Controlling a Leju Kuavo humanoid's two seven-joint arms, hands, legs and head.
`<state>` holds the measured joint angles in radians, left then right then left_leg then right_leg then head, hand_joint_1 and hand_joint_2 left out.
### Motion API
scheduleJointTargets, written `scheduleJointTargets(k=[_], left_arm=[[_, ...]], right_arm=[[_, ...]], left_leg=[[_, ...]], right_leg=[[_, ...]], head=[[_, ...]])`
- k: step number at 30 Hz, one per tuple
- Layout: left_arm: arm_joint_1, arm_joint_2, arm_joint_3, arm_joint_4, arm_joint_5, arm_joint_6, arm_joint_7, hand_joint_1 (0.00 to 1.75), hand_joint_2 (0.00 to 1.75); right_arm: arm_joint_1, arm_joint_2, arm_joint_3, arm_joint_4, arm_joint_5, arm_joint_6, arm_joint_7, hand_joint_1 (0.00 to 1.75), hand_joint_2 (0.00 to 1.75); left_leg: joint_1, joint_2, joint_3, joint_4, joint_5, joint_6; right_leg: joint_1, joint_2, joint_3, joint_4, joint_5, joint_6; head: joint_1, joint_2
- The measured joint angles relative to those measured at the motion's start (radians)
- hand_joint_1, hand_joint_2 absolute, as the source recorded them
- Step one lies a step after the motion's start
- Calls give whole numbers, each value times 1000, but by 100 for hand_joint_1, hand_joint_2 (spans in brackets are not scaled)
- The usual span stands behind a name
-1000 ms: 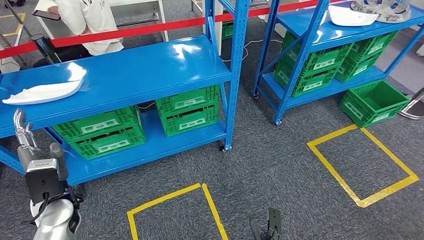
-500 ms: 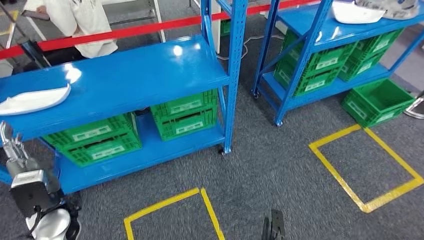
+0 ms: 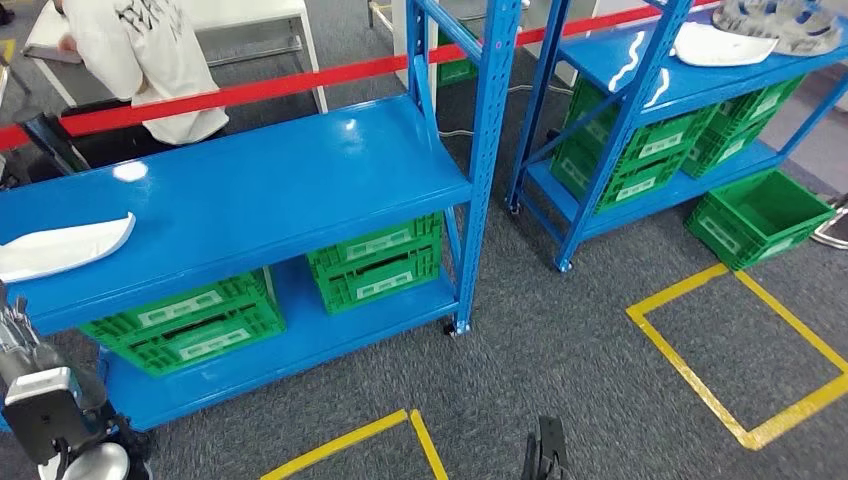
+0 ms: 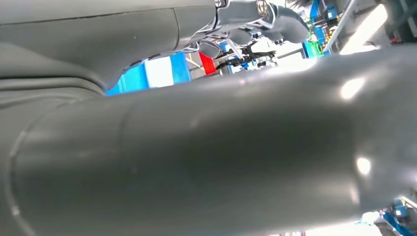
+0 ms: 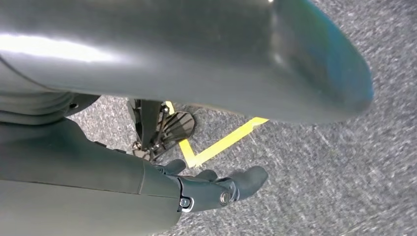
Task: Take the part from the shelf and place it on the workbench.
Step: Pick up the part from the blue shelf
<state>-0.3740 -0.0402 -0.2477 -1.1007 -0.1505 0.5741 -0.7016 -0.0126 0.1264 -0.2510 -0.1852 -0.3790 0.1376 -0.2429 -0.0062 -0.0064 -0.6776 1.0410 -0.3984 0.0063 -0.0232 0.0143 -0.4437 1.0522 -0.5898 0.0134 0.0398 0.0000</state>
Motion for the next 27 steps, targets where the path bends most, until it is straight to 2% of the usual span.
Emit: scheduleJointTargets(k=[1, 2, 3, 4, 5, 6, 7, 8, 9, 11, 12, 13, 15, 16, 17, 18, 19, 20, 21, 22, 23, 24, 25, 26, 27], left_arm=[[0, 1, 0, -5, 2, 0, -1, 0, 0], [0, 1, 1, -8, 4, -1, -1, 0, 0], [2, 1, 1, -9, 6, -1, -1, 0, 0], [3, 0, 1, -9, 7, -2, -1, 0, 0], [5, 0, 1, -9, 9, -4, -1, 0, 0], [7, -1, 1, -9, 10, -6, -1, 0, 0], [7, -1, 1, -9, 10, -7, -1, 0, 0], [8, -1, 1, -9, 10, -9, -1, 0, 0], [8, -2, 1, -9, 10, -10, -1, 0, 0], [9, -3, 1, -6, 10, -11, -1, 0, 0], [10, -5, 1, -5, 11, -11, 0, 0, 0], [9, -6, 1, -5, 11, -11, 0, 0, 0], [4, -8, 1, -7, 11, -12, 0, 0, 0], [2, -9, 1, -8, 11, -12, -1, 0, 0], [1, -9, 1, -8, 11, -14, -1, 0, 0], [1, -10, 1, -6, 13, -16, -1, 0, 0], [1, -10, 0, -3, 15, -18, -1, 0, 0], [2, -10, 0, 0, 18, -21, -1, 0, 0], [2, -10, 0, 3, 20, -22, -1, 0, 0], [2, -10, 0, 5, 21, -22, -1, 0, 0], [3, -11, 0, 6, 20, -22, -1, 0, 0], [3, -11, 0, 7, 19, -21, -1, 0, 0], [3, -11, 0, 8, 19, -20, -1, 0, 0], [2, -11, 0, 8, 18, -19, 0, 0, 0], [3, -11, 0, 9, 18, -18, 0, 0, 0]], right_arm=[[-2, -1, 0, 0, 0, 0, 0, 0, 0], [-4, -2, 0, 0, 1, 1, 0, 0, 0], [-6, -3, 0, 0, 1, 2, 0, 0, 0], [-7, -3, 0, 0, 0, 2, 0, 0, 0], [-7, -3, 0, 0, 0, 3, 0, 0, 0], [-6, -3, 0, 0, -1, 3, 0, 0, 0], [-4, -3, 0, 0, -1, 3, 0, 0, 0], [-2, -4, 0, 0, -2, 3, 0, 0, 0], [0, -5, 0, 0, -2, 3, 0, 0, 0], [5, -7, 0, 2, -2, 2, 2, 0, 0], [6, -8, 0, 3, -2, 2, 3, 0, 0], [6, -8, 0, 3, -3, 2, 5, 0, 0], [1, -9, 0, 3, -5, 2, 8, 0, 0], [-1, -9, 0, 3, -6, 2, 8, 0, 0], [-3, -10, 0, 3, -6, 2, 8, 0, 0], [-4, -11, 0, 3, -6, 3, 8, 0, 0], [-5, -11, 0, 3, -7, 2, 8, 0, 0], [-5, -11, 0, 3, -7, 2, 8, 0, 0], [-5, -11, 0, 3, -7, 2, 8, 0, 0], [-4, -11, 0, 3, -7, 2, 9, 0, 0], [-4, -11, 0, 3, -6, 1, 10, 0, 0], [-4, -11, 0, 3, -6, 0, 11, 0, 0], [-4, -11, 0, 3, -6, 0, 11, 0, 0], [-4, -11, 0, 3, -6, 0, 11, 0, 0], [-4, -12, 0, 3, -6, -1, 12, 0, 0]], left_leg=[[1, -1, 16, -7, -7, 7], [2, -3, 33, -11, -16, 12], [2, -3, 49, -14, -29, 17], [2, -3, 64, -14, -43, 21], [1, -5, 80, -15, -57, 23], [-1, -7, 97, -15, -73, 24], [-2, -10, 117, -15, -89, 23], [-3, -12, 139, -15, -106, 23], [-5, -13, 159, -15, -124, 22], [-8, -16, 196, -12, -158, 17], [-9, -17, 206, -13, -171, 12], [-10, -19, 215, -12, -179, 6], [-9, -18, 206, 12, -167, -9], [-10, -16, 187, 48, -150, -17], [-9, -13, 154, 99, -139, -25], [-6, -10, 114, 155, -143, -31], [-3, -7, 74, 207, -164, -36], [2, -6, 37, 244, -198, -40], [6, -5, 10, 261, -225, -44], [9, -4, -7, 254, -233, -48], [12, -3, -8, 220, -211, -51], [14, -1, 2, 163, -162, -53], [16, 0, 17, 94, -101, -54], [16, 2, 30, 37, -60, -51], [16, 4, 39, -1, -33, -45]], right_leg=[[0, -2, -16, 40, 17, 3], [0, -4, -48, 92, 26, 5], [0, -6, -93, 151, 20, 7], [2, -7, -139, 201, -3, 9], [3, -7, -181, 234, -41, 11], [5, -7, -214, 244, -80, 12], [7, -7, -235, 231, -105, 11], [9, -7, -246, 195, -101, 8], [12, -7, -250, 141, -55, 2], [21, -7, -249, 42, 100, -13], [25, -6, -246, 16, 158, -20], [28, -6, -241, 6, 183, -27], [26, -6, -225, -3, 175, -37], [23, -6, -214, -12, 172, -43], [19, -6, -201, -22, 168, -47], [15, -6, -187, -30, 163, -51], [12, -6, -174, -36, 156, -53], [10, -6, -162, -39, 148, -52], [8, -5, -151, -40, 139, -50], [6, -5, -139, -40, 130, -48], [4, -4, -127, -40, 121, -45], [1, -3, -115, -40, 111, -41], [0, -2, -105, -39, 103, -36], [-1, 0, -98, -37, 95, -30], [0, 0, -95, -35, 87, -22]], head=[[2, 0], [4, 0], [6, 0], [7, 0], [8, 0], [9, 0], [9, 0], [10, 0], [10, 0], [9, 0], [7, 0], [6, 0], [7, 0], [7, 0], [7, 0], [7, 0], [6, 0], [6, 0], [6, 0], [6, 0], [6, 0], [6, 0], [5, 0], [4, 0], [3, 0]])
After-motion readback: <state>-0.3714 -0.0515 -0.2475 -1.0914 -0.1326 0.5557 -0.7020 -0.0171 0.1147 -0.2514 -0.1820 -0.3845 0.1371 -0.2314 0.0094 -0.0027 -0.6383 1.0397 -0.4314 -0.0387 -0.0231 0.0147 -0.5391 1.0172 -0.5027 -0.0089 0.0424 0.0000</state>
